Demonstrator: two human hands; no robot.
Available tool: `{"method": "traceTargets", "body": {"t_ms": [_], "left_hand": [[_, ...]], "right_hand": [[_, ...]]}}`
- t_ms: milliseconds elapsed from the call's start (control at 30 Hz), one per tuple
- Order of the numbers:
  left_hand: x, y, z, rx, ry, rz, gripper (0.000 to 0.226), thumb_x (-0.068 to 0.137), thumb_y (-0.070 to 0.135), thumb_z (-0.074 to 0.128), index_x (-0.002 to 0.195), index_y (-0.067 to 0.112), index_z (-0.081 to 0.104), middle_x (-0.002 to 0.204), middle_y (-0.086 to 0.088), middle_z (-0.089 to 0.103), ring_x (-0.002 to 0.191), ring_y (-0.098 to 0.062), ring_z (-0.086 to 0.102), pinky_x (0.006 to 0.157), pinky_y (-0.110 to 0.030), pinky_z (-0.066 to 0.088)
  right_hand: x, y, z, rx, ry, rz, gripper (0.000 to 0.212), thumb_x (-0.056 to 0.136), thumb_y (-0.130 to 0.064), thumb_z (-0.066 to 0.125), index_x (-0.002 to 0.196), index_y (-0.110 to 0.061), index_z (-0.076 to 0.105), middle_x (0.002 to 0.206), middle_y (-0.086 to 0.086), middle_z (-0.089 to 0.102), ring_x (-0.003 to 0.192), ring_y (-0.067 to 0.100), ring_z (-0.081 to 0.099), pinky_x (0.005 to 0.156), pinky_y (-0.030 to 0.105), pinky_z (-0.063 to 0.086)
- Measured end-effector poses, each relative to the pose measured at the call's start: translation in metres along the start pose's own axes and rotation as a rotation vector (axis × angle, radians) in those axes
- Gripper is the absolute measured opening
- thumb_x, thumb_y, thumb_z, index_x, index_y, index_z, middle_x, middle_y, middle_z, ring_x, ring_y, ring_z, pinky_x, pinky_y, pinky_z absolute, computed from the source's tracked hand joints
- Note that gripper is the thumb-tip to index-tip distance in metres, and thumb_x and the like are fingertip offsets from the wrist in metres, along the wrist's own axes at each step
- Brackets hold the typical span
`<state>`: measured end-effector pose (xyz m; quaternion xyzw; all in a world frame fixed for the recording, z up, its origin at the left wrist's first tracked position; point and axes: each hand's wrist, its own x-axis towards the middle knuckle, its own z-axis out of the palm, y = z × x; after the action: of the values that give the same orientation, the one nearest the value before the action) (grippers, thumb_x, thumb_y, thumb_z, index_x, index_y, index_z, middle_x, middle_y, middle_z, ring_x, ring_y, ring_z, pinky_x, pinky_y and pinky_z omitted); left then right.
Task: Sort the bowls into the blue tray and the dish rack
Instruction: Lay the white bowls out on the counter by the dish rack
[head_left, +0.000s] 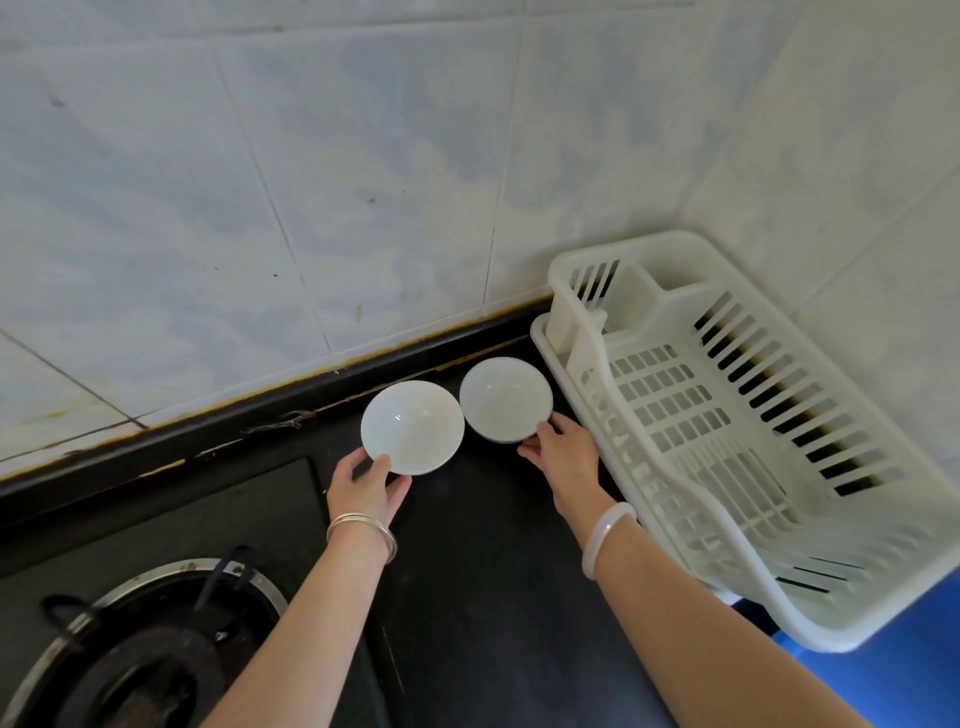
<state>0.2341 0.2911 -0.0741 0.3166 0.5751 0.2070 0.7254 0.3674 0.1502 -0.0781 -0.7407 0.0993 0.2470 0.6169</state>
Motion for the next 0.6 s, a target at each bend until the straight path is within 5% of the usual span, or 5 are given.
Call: {"method": "traceTargets", "body": {"t_ms": [133, 300, 600], "left_hand": [[0.005, 0.004, 0.007, -0.027, -0.001, -0.006, 0.029, 0.083, 0.001, 0.059, 0.104, 0.021, 0.057, 0.124, -0.004, 0.049, 0.118, -0.034, 0.054, 0.067, -0.033, 0.056], [0.015, 0.006, 0.014, 0.001, 0.017, 0.039, 0.026, 0.082, 0.004, 0.061, 0.1, 0.023, 0.056, 0.119, -0.003, 0.051, 0.117, -0.032, 0.054, 0.09, -0.045, 0.053], [0.019, 0.005, 0.02, -0.039, 0.042, 0.066, 0.026, 0.082, 0.003, 0.061, 0.101, 0.021, 0.058, 0.109, 0.001, 0.053, 0.117, -0.03, 0.054, 0.093, -0.047, 0.051]], "right_hand": [[0.011, -0.008, 0.009, -0.022, 0.01, -0.025, 0.036, 0.096, -0.01, 0.045, 0.132, -0.006, 0.052, 0.112, 0.016, 0.064, 0.09, 0.018, 0.064, 0.083, 0.032, 0.056], [0.021, -0.012, 0.017, -0.021, 0.022, -0.036, 0.035, 0.096, -0.011, 0.046, 0.131, -0.005, 0.053, 0.112, 0.017, 0.064, 0.087, 0.017, 0.064, 0.086, 0.036, 0.056], [0.026, -0.018, 0.028, 0.008, -0.005, -0.011, 0.04, 0.097, -0.012, 0.047, 0.136, -0.008, 0.046, 0.108, 0.012, 0.063, 0.082, 0.012, 0.063, 0.084, 0.031, 0.055]]}}
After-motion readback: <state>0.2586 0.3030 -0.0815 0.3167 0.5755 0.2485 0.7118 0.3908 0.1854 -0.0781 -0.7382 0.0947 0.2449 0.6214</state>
